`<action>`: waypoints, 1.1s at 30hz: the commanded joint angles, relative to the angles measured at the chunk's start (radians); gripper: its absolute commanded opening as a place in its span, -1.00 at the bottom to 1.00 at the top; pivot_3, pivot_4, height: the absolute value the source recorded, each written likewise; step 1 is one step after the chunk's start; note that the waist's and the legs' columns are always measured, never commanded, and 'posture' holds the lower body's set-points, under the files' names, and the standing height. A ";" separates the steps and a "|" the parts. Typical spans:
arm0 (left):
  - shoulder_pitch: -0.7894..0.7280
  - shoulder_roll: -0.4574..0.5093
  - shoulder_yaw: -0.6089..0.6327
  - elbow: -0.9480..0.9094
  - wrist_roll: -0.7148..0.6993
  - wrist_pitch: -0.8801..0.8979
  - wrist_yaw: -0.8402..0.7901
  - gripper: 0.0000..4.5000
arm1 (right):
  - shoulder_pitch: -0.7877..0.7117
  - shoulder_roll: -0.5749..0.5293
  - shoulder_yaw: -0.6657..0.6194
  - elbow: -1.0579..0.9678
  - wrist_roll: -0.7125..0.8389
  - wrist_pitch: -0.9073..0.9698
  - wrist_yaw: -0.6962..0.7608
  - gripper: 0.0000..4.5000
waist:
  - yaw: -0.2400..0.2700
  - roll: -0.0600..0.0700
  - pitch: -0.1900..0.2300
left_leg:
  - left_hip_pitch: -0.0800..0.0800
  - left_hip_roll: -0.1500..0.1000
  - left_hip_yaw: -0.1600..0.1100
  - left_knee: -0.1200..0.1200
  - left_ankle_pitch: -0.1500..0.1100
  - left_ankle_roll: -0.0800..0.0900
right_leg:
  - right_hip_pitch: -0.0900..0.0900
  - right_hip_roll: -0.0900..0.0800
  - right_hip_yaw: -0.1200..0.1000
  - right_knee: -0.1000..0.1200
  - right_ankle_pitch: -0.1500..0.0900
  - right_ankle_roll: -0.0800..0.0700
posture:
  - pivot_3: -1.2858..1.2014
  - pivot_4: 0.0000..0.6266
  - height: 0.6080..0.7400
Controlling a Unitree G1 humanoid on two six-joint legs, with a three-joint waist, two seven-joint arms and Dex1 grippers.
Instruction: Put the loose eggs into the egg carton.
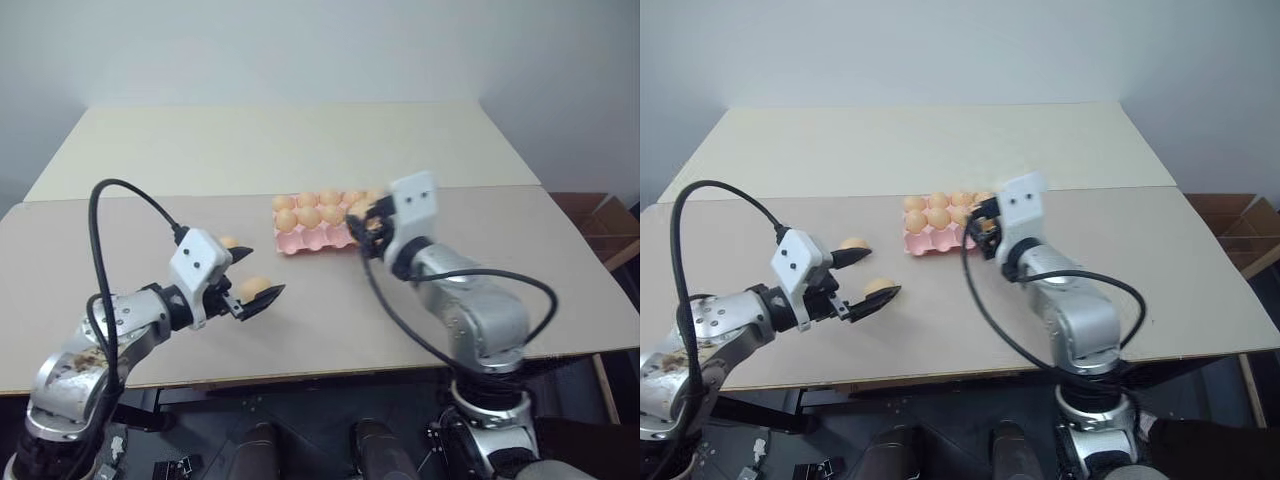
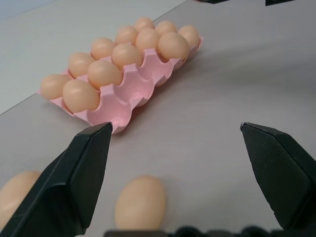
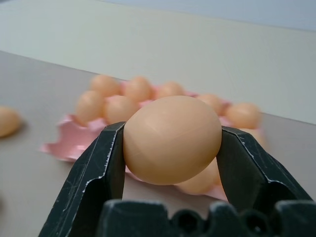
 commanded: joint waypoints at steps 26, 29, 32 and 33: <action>0.051 -0.042 0.089 -0.097 -0.042 0.012 0.104 1.00 | -0.087 0.024 -0.003 0.302 -0.058 -0.331 0.091 0.99 | 0.002 0.000 0.000 | -0.002 0.000 0.000 0.000 0.000 0.000 | -0.001 -0.001 -0.001 -0.001 0.000 0.000 | 0.03 -0.52 1.00; 0.076 -0.065 0.115 -0.128 -0.045 0.042 0.151 1.00 | -0.008 -0.062 -0.056 0.096 0.022 -0.285 0.180 0.99 | 0.008 0.000 0.000 | -0.003 0.000 -0.001 0.000 0.000 0.000 | -0.001 -0.001 -0.001 -0.002 0.000 0.000 | 0.03 -0.52 1.00; 0.100 -0.077 0.116 -0.157 -0.049 0.074 0.187 1.00 | 0.122 -0.237 -0.109 -0.097 0.165 -0.239 0.376 0.99 | 0.025 0.000 0.000 | -0.003 -0.001 -0.001 0.000 0.000 0.000 | 0.001 -0.002 -0.002 -0.004 0.000 0.000 | 0.03 -0.52 1.00; 0.108 -0.084 0.112 -0.167 -0.048 0.085 0.202 1.00 | 0.165 -0.303 -0.140 -0.149 0.243 -0.208 0.457 0.99 | 0.028 0.000 0.000 | -0.003 -0.001 -0.001 0.000 0.000 0.000 | 0.001 -0.003 -0.002 -0.004 0.000 0.000 | 0.03 -0.52 1.00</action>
